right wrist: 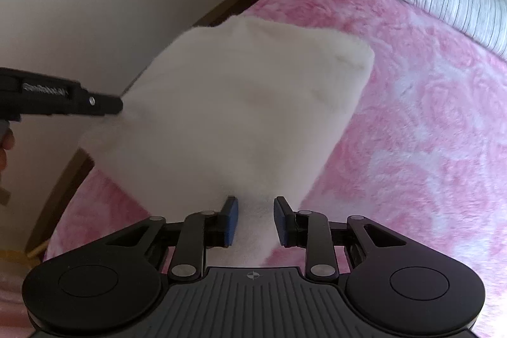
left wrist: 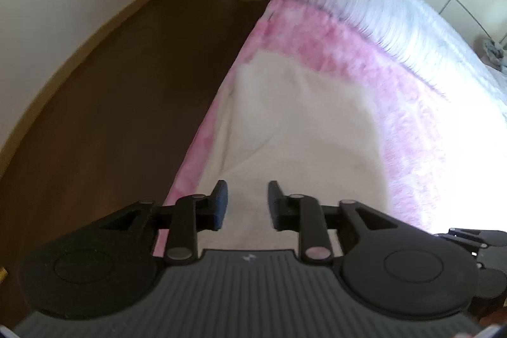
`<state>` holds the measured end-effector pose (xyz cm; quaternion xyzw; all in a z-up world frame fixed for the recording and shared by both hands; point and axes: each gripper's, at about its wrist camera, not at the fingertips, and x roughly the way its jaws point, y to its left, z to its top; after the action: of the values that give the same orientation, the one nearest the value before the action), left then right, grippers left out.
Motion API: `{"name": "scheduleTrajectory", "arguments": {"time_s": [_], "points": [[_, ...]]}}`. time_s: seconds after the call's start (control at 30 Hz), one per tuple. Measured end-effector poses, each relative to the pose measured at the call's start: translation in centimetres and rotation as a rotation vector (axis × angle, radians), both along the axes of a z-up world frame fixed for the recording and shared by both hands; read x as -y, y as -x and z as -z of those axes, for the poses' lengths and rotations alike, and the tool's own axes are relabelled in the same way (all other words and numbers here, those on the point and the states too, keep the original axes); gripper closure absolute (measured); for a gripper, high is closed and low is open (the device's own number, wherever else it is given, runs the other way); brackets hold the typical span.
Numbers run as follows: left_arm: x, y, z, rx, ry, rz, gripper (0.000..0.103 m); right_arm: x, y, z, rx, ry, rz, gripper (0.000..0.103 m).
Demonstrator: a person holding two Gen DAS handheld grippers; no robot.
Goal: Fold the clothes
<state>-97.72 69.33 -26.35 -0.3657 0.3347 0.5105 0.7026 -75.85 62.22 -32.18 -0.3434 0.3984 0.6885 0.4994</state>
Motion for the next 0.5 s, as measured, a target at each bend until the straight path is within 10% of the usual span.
{"name": "scheduleTrajectory", "arguments": {"time_s": [0.27,0.5], "points": [[4.9,-3.6,-7.4,-0.148,-0.087,-0.017,0.046,3.5,-2.2,-8.3,0.028,-0.021,0.04,0.05],[11.2,-7.4,-13.0,-0.263,-0.138,-0.065,0.044,6.8,-3.6,-14.9,0.02,-0.096,-0.004,0.043]]}}
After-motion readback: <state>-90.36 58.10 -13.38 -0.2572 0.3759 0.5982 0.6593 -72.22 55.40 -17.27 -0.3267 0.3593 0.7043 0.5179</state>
